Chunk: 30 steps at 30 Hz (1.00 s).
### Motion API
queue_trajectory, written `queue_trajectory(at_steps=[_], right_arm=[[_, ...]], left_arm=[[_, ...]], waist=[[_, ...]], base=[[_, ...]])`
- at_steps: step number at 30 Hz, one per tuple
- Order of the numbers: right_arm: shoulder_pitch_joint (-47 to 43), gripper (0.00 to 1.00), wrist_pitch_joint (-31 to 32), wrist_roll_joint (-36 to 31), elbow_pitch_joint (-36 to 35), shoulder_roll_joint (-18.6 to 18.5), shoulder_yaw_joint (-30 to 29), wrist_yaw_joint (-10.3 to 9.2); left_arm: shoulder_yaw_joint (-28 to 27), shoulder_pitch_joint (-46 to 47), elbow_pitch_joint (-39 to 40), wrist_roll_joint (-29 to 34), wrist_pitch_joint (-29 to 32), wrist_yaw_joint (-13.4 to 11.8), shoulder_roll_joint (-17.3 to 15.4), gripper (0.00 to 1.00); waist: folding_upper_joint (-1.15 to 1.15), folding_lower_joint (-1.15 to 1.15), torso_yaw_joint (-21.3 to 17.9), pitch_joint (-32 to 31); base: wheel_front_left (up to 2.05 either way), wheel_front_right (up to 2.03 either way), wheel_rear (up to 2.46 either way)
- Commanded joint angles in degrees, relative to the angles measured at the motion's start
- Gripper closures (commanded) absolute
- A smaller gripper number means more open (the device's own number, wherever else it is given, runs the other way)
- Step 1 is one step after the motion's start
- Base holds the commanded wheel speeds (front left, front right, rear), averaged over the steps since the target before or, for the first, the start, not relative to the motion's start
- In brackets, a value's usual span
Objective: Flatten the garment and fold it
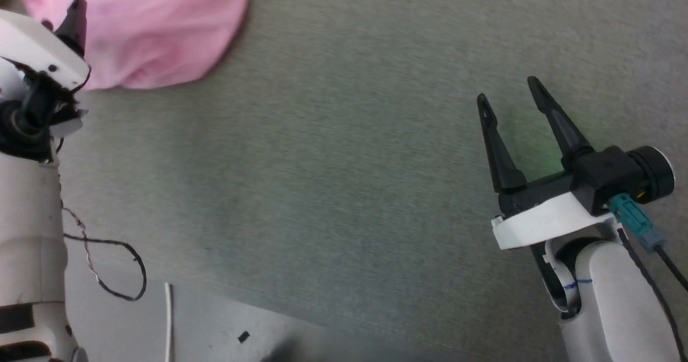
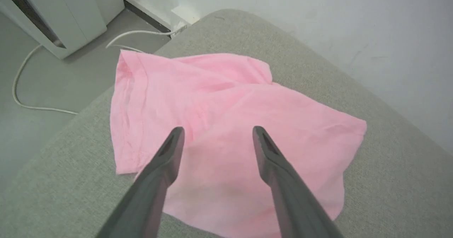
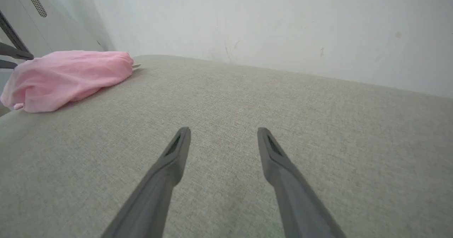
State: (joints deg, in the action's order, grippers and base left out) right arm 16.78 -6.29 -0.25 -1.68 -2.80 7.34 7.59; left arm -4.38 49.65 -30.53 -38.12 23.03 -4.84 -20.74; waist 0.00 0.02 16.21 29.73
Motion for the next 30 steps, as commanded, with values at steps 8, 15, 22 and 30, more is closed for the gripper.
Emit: queue_trajectory(at_steps=[8,15,22,30], right_arm=[[2.04,0.00,-1.85,0.96,1.81,-0.08,-0.07,-0.10],[2.04,0.00,-3.00,1.76,3.89,-0.08,-0.15,-0.10],[-0.48,0.00,-4.76,3.46,7.45,-0.08,-0.85,-0.10],[-5.85,0.00,-5.65,5.78,10.20,-0.08,-2.98,-0.10]], left_arm=[[0.03,-1.01,-0.11,-2.45,14.17,-5.62,-1.82,0.00],[2.01,-5.36,3.98,-0.18,18.81,-8.19,-4.36,1.00],[1.22,-6.34,9.42,7.74,1.15,-9.85,-7.60,1.00],[4.76,-2.75,11.75,15.92,-20.32,-7.13,-8.58,1.00]], waist=[[0.00,-0.02,-9.73,9.51],[0.00,-0.02,-9.45,5.79],[0.00,-0.02,-8.49,-4.87],[0.00,-0.02,-8.93,-17.27]], base=[[0.00,0.00,0.00],[0.00,0.00,0.00],[0.00,0.00,0.00],[0.00,0.00,0.00]])
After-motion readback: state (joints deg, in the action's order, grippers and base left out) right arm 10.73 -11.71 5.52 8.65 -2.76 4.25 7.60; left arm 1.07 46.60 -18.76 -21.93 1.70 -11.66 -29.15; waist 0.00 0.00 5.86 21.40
